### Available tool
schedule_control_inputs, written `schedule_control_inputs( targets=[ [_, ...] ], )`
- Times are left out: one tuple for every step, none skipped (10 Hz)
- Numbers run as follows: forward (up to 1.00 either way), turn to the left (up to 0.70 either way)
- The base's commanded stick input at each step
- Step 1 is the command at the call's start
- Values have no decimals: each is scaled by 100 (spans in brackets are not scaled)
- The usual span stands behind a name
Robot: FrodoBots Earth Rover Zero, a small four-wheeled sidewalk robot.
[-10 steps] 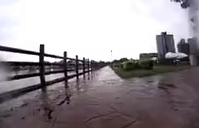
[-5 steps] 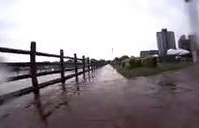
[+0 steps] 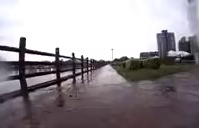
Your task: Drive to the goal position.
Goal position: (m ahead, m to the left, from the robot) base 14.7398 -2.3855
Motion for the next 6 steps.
schedule_control_inputs(
  targets=[
    [100, 0],
    [100, 5],
    [100, 19],
    [100, 22],
    [100, 17],
    [100, 4]
  ],
)
